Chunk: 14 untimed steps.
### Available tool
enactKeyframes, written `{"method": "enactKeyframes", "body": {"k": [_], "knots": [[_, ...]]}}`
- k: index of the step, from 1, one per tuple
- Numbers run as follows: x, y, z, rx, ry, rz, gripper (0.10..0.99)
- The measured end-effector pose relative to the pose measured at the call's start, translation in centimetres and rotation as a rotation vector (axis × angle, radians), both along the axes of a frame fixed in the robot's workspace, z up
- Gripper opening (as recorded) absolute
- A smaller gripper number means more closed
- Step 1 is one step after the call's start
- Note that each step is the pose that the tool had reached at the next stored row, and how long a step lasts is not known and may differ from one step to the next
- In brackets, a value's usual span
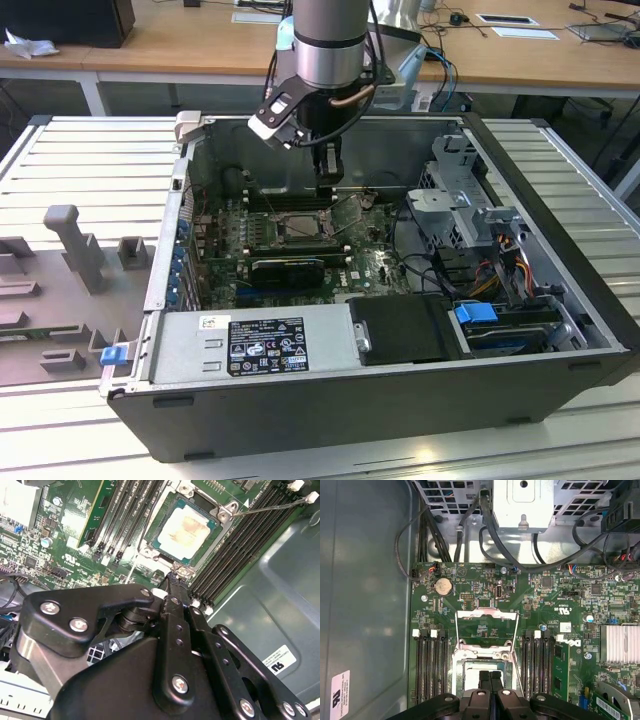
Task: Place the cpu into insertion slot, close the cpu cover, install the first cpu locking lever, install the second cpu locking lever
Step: 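Close the cpu cover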
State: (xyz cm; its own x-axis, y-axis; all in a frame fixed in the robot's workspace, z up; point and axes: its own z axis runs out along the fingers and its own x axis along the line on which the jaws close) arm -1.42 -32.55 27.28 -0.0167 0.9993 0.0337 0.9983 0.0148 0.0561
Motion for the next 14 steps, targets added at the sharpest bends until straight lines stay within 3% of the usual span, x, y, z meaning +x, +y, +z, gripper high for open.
{"method": "enactKeyframes", "body": {"k": [7, 14], "knots": [[0.20, 0.01, 0.04, 0.000, 0.0001, 0.000, 0.106], [1.25, 0.00, 0.06, 0.000, 0.0019, 0.000, 0.106]]}}
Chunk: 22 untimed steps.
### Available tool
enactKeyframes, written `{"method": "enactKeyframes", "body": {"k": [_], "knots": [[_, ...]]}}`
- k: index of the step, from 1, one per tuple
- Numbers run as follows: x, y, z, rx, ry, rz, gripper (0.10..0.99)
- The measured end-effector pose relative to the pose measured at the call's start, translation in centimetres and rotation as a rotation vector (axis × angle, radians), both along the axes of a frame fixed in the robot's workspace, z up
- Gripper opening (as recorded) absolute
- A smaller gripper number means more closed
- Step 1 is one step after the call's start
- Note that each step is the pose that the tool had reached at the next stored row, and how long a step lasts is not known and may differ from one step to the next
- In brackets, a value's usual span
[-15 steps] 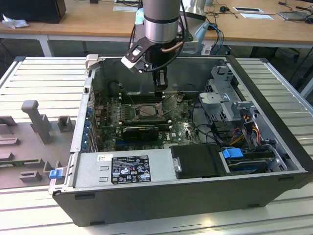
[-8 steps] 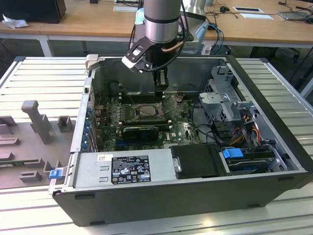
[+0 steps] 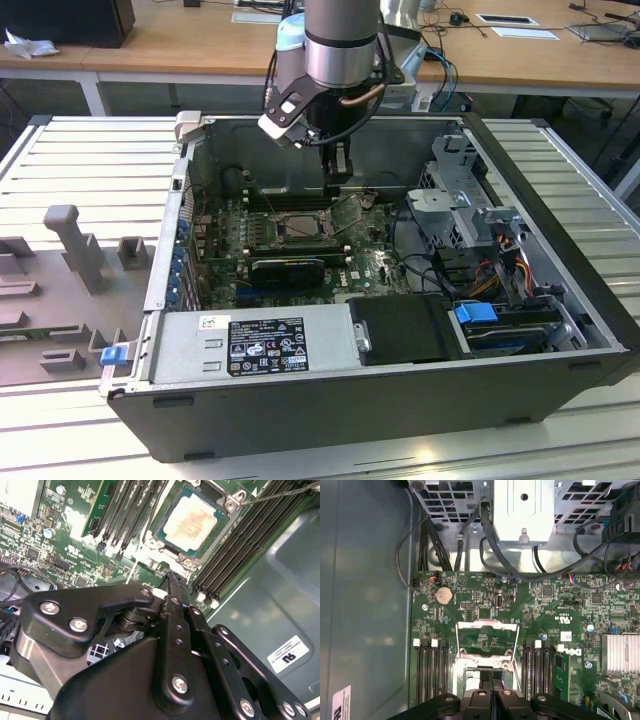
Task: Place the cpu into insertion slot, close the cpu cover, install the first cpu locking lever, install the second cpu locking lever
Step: 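Close the cpu cover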
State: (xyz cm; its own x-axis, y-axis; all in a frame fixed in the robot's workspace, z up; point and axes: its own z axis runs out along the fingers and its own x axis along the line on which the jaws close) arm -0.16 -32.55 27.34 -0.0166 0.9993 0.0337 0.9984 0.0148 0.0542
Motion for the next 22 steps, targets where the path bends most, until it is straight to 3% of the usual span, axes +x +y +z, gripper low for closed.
{"method": "enactKeyframes", "body": {"k": [15, 19, 22], "knots": [[2.07, 0.01, -0.26, 0.000, 0.0006, 0.000, 0.106], [4.83, 0.00, -1.19, 0.000, 0.0007, 0.000, 0.106], [5.87, 0.01, -1.60, 0.000, 0.0007, 0.000, 0.106]]}}
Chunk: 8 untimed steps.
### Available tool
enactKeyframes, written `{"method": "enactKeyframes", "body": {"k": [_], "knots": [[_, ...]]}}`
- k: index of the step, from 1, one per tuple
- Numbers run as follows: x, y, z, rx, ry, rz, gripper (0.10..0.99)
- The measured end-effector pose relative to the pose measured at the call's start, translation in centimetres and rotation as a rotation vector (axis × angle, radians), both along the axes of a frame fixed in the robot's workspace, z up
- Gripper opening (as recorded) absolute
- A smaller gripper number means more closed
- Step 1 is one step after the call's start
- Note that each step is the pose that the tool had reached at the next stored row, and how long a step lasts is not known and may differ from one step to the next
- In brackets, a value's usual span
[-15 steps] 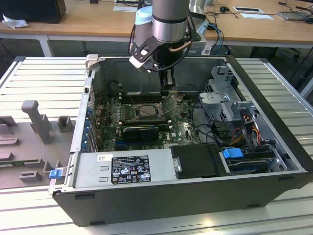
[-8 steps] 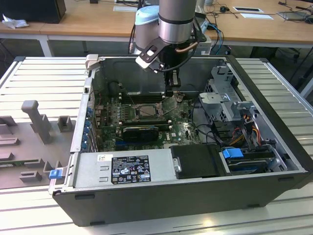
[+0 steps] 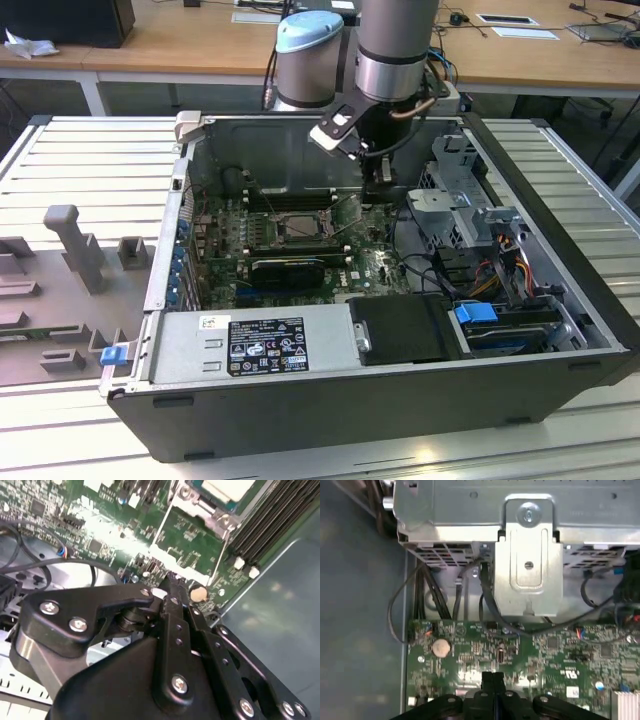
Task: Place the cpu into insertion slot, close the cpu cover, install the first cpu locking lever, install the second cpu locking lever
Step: 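Close the cpu cover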
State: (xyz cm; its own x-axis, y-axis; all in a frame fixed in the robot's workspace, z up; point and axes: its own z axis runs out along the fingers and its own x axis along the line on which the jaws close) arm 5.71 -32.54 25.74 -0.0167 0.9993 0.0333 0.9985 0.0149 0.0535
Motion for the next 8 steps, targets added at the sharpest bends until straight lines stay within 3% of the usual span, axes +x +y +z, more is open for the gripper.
{"method": "enactKeyframes", "body": {"k": [6, 7, 8], "knots": [[1.15, 0.03, -1.05, 0.000, 0.0000, 0.000, 0.106], [1.17, 0.03, -1.20, 0.000, 0.0022, 0.000, 0.106], [1.17, 0.03, -1.22, 0.000, 0.0076, 0.000, 0.106]]}}
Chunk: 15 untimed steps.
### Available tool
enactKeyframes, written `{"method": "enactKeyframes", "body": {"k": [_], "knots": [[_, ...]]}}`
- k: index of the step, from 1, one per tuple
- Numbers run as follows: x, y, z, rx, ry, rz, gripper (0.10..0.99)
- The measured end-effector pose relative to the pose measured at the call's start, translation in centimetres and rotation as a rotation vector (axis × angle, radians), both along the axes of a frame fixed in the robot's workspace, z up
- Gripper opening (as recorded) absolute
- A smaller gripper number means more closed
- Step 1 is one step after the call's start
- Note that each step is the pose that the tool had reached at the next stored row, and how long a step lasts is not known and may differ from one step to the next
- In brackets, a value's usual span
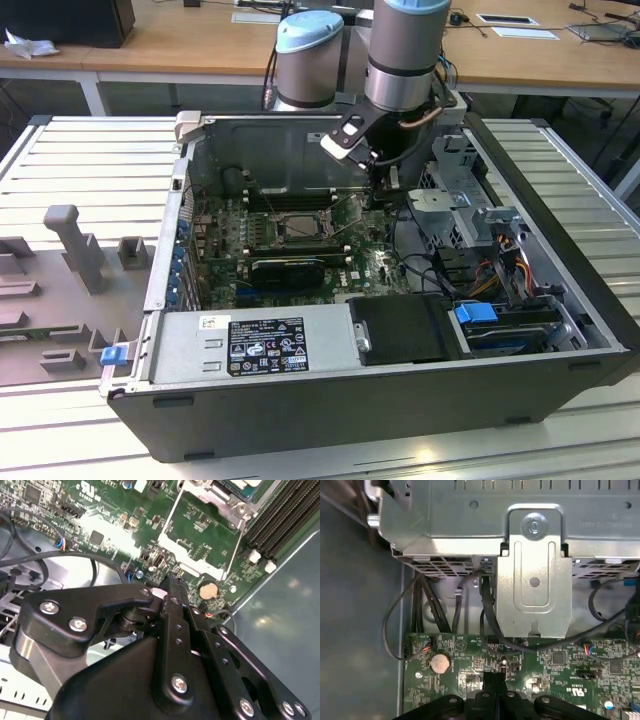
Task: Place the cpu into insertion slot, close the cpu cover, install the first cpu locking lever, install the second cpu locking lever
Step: 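Close the cpu cover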
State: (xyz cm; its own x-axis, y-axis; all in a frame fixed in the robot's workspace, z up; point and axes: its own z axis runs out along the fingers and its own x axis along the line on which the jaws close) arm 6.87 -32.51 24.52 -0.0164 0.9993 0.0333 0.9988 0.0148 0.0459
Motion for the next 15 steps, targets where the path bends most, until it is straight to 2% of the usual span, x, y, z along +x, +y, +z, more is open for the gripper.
{"method": "enactKeyframes", "body": {"k": [1, 2, 3, 4, 5, 6, 7, 11, 15], "knots": [[0.00, 0.00, 0.00, 0.000, 0.0103, 0.000, 0.106], [0.00, 0.00, -0.01, 0.000, 0.0284, 0.000, 0.106], [0.00, 0.01, -0.02, 0.000, 0.0557, 0.000, 0.106], [0.00, 0.02, -0.01, 0.000, 0.0742, 0.000, 0.106], [0.00, 0.02, 0.00, 0.000, 0.0864, 0.000, 0.106], [0.00, 0.02, 0.01, 0.000, 0.0936, 0.000, 0.106], [-0.05, 0.02, 0.02, 0.000, 0.0952, 0.000, 0.106], [-0.59, 0.03, 0.01, 0.000, 0.0953, 0.000, 0.106], [-0.73, 0.03, 0.01, -0.001, 0.0948, 0.000, 0.106]]}}
